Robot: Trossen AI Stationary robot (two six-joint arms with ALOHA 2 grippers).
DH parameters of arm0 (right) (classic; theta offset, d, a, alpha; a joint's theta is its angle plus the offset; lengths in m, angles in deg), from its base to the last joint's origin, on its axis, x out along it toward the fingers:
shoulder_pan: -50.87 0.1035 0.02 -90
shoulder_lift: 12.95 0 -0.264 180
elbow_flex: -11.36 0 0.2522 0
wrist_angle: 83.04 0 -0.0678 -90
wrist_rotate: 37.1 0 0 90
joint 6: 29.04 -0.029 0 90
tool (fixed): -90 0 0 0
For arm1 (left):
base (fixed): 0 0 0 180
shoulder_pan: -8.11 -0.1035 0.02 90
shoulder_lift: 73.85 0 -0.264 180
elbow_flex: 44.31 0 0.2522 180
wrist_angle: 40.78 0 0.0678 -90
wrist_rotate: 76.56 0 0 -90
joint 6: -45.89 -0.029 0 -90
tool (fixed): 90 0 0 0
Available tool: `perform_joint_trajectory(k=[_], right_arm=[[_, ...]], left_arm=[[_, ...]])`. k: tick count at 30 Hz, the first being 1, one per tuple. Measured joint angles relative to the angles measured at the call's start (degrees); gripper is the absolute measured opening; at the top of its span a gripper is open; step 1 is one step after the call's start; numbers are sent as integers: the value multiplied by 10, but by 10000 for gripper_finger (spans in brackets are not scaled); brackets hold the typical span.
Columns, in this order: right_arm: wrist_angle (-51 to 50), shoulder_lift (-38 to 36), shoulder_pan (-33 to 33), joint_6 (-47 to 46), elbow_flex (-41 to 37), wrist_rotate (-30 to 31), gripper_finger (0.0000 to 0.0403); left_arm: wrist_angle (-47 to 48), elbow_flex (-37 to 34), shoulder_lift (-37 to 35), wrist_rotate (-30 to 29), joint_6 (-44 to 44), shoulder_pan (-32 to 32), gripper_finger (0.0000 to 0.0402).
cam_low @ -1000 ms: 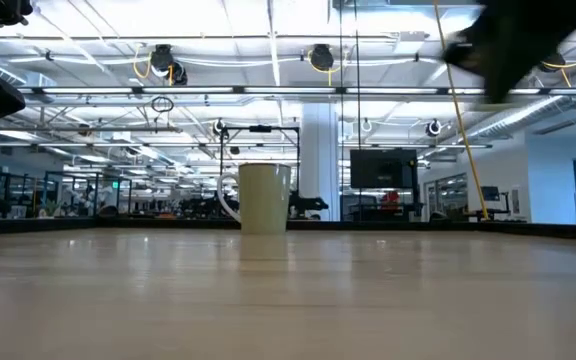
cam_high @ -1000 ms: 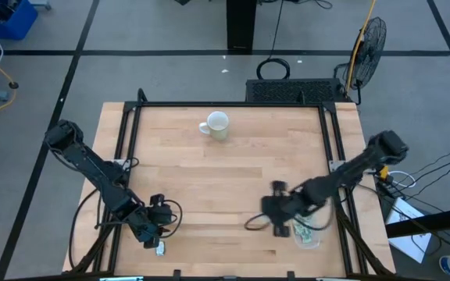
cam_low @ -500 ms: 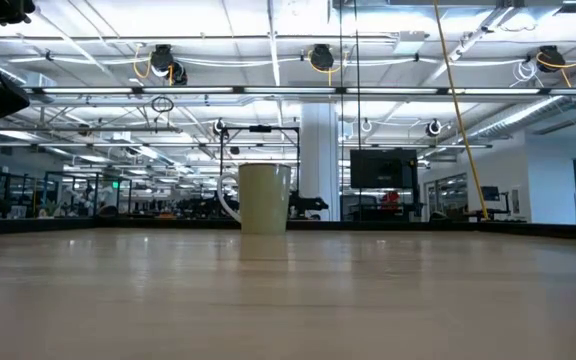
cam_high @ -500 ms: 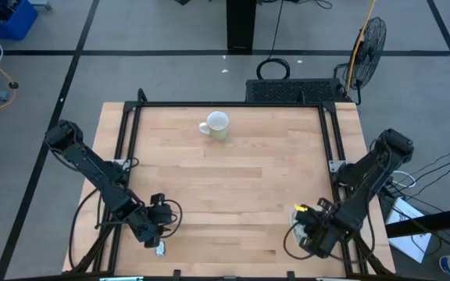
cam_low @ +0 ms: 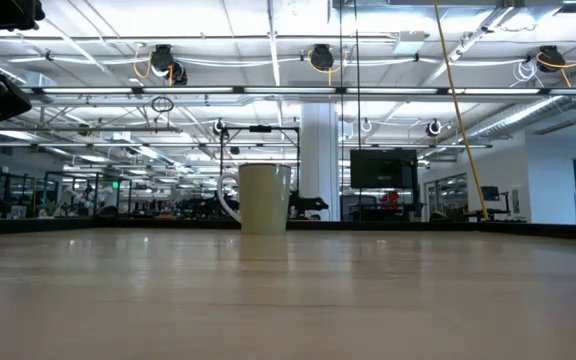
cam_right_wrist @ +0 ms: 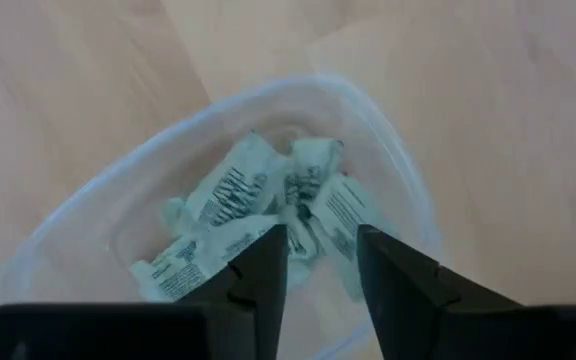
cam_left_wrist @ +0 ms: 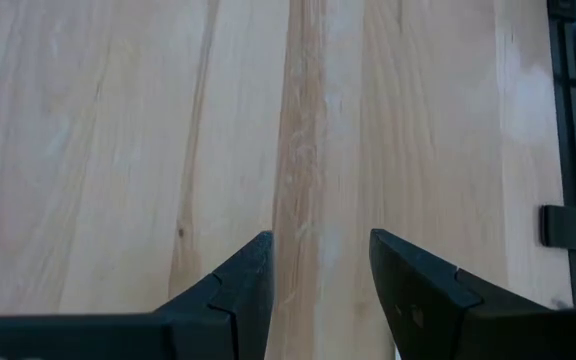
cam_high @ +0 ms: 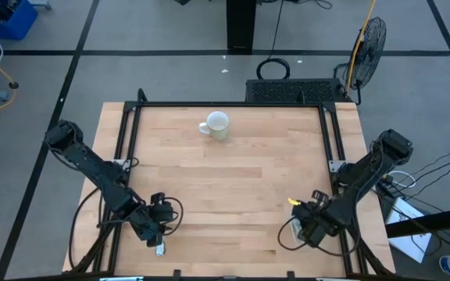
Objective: Pick and place Stevia / Truvia into bins
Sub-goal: Put the stevia packet into the transparent bin
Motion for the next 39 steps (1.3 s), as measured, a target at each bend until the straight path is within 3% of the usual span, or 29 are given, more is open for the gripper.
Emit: perform_joint_trajectory(k=[10, 14, 19, 24, 29, 39], right_arm=[[165, -25, -78, 150, 1, 7, 122], [273, -39, -109, 256, 1, 48, 121], [395, -41, -132, 412, 2, 131, 121], [442, -41, -153, 537, 2, 162, 121], [457, -41, -172, 577, 2, 165, 121], [482, -41, -197, 591, -36, 163, 121]], left_arm=[[2, 0, 0, 13, 32, 1, 170], [4, 0, 0, 49, 81, 2, 170], [2, 0, 6, 52, 159, 25, 170], [-19, 0, 43, 82, 222, 70, 170], [-70, 0, 99, 111, 254, 108, 170], [-51, 5, 155, 94, 231, 118, 170]])
